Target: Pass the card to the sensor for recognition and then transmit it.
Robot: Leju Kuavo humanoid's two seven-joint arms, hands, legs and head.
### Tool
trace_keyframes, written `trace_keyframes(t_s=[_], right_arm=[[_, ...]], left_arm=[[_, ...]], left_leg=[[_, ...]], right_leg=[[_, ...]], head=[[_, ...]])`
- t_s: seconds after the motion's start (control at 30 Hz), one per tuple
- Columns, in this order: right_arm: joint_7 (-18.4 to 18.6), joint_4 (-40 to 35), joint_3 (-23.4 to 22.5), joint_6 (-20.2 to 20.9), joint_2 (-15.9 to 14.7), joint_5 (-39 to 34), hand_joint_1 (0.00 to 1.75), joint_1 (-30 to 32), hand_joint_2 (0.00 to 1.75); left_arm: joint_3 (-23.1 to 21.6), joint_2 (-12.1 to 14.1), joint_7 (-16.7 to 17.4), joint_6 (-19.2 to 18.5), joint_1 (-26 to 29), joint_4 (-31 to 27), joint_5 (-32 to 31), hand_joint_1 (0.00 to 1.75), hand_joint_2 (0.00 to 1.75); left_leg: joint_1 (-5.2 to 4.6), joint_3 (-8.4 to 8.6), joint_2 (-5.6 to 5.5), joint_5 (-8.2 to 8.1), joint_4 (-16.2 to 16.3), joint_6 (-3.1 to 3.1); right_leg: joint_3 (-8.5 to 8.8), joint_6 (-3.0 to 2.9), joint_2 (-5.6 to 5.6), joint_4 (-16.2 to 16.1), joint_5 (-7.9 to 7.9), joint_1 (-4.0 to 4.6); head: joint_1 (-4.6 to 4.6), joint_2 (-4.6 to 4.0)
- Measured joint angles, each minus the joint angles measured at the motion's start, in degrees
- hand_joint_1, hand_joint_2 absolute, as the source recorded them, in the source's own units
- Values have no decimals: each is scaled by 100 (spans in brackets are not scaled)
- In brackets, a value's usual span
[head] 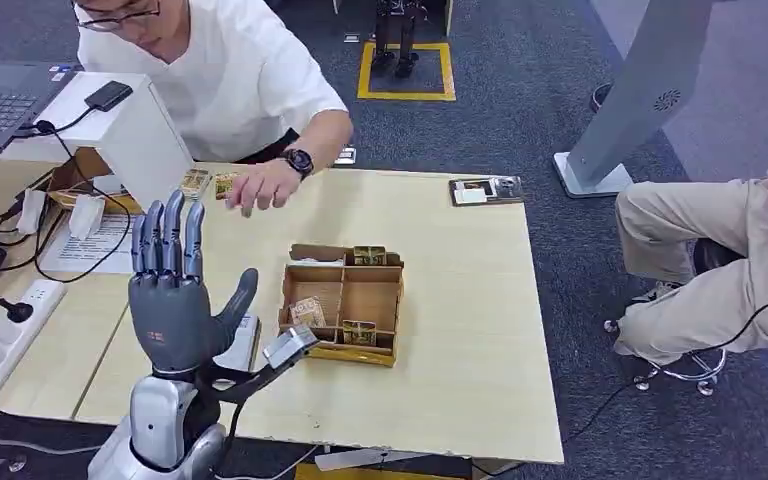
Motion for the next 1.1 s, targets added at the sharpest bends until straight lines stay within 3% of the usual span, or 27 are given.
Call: trace_keyframes(t_s=[0.1, 0.33, 0.5, 0.77, 1.1], right_arm=[[0, 0, 0, 0, 0, 2, 0, 0, 175], [-35, 0, 13, 0, 2, 15, 0, -22, 175], [-68, 0, 50, 0, 7, 24, 0, -52, 175], [-103, -2, 59, 2, 13, 11, 0, -71, 175], [-120, -2, 98, 2, 17, -9, 0, -85, 175]], left_arm=[[28, -5, -169, 0, 19, 11, 0, 0, 175], [186, 72, -1747, 4, 65, 258, 0, 0, 175], [247, 89, -2490, 4, 146, 291, 0, 0, 175], [247, 72, -2936, 4, 320, 297, 0, 0, 175], [197, -22, -2999, 6, 464, 629, 0, 0, 175]], left_leg=[[0, 0, 0, 0, 0, 0], [0, 0, 0, 0, 0, 0], [0, 0, 0, 0, 0, 0], [0, 0, 0, 0, 0, 0], [0, 1, 0, 0, 0, 0]], right_leg=[[0, 0, 0, 0, 0, 0], [0, 0, 1, 0, 0, 0], [0, 0, 1, 0, 0, 0], [0, 0, -1, 0, 0, 0], [0, 0, 0, 0, 0, 0]], head=[[-2, 0], [-2, 0], [0, 0], [0, 2], [0, 0]])
